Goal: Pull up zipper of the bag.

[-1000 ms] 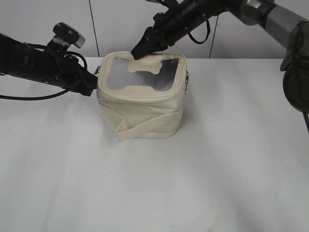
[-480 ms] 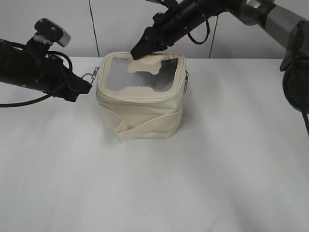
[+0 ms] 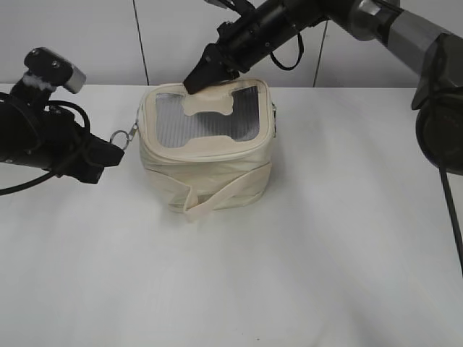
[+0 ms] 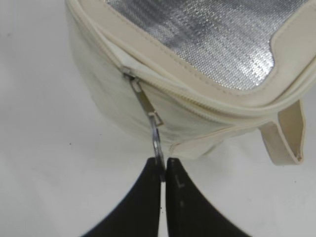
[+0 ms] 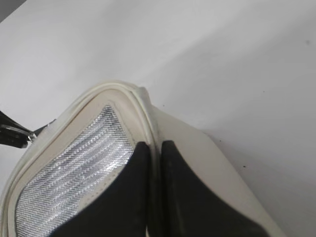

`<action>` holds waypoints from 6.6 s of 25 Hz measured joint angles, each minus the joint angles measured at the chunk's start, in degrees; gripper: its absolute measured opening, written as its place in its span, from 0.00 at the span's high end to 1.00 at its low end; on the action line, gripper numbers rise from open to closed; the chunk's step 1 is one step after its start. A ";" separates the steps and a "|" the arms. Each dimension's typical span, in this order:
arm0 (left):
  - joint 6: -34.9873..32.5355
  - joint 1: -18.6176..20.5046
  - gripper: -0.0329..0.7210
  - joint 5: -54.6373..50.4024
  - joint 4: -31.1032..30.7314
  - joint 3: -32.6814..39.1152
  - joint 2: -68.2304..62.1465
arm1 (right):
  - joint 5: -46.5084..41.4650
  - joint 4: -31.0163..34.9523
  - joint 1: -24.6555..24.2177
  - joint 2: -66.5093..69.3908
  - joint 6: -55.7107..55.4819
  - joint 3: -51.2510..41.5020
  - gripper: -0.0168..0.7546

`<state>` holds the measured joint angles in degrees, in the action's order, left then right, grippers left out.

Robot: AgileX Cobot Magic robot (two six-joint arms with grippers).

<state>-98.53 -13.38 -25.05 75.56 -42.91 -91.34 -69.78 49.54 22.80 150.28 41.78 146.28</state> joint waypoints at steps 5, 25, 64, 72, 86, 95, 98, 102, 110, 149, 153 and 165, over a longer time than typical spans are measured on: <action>3.20 -1.44 0.95 0.97 0.01 2.37 3.15 | 0.00 0.33 0.27 0.01 -2.54 0.00 0.92; 6.56 0.81 0.29 6.29 1.28 -0.48 2.62 | 0.00 -0.34 -0.28 0.01 -4.77 0.00 0.93; -17.61 3.04 0.28 0.79 22.07 -14.20 -16.78 | 0.00 -0.39 -0.35 0.01 -4.62 0.00 0.93; -19.69 3.04 0.35 -0.44 22.46 -14.20 -16.78 | 0.00 -0.39 -0.35 0.01 -4.62 0.00 0.93; -36.62 1.39 0.67 -1.21 23.67 -14.20 -16.88 | 0.00 -0.52 -0.41 0.01 -4.62 0.00 0.93; -36.88 0.88 0.94 -0.98 23.47 -14.20 -17.02 | 0.05 -0.58 -0.58 0.01 -4.62 0.00 0.93; -35.99 0.82 0.94 -0.13 23.65 -13.79 -16.69 | 0.05 -0.58 -0.58 0.01 -4.62 0.00 0.93; -35.43 0.51 0.94 1.47 23.73 -10.39 -12.84 | 0.05 -0.53 -0.58 0.01 -4.62 0.00 0.93; -33.35 -1.36 0.94 2.29 24.16 -2.60 -4.68 | 0.05 -0.47 -0.58 0.01 -4.73 0.00 0.93; -25.07 -22.30 0.94 0.37 25.43 -4.24 -9.10 | 0.00 -0.72 -0.06 0.01 -8.61 0.00 0.93; -16.57 -22.47 0.83 -0.88 24.98 -3.98 -8.28 | 0.00 -2.47 -0.19 0.01 -9.64 0.88 0.80; 19.17 -13.92 0.33 -5.72 -2.74 -6.97 5.29 | 0.13 -5.64 -13.44 -7.27 -17.53 0.13 0.57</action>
<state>-79.36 -27.31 -30.77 72.82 -49.88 -86.05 -69.66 43.90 9.36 143.01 24.25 146.41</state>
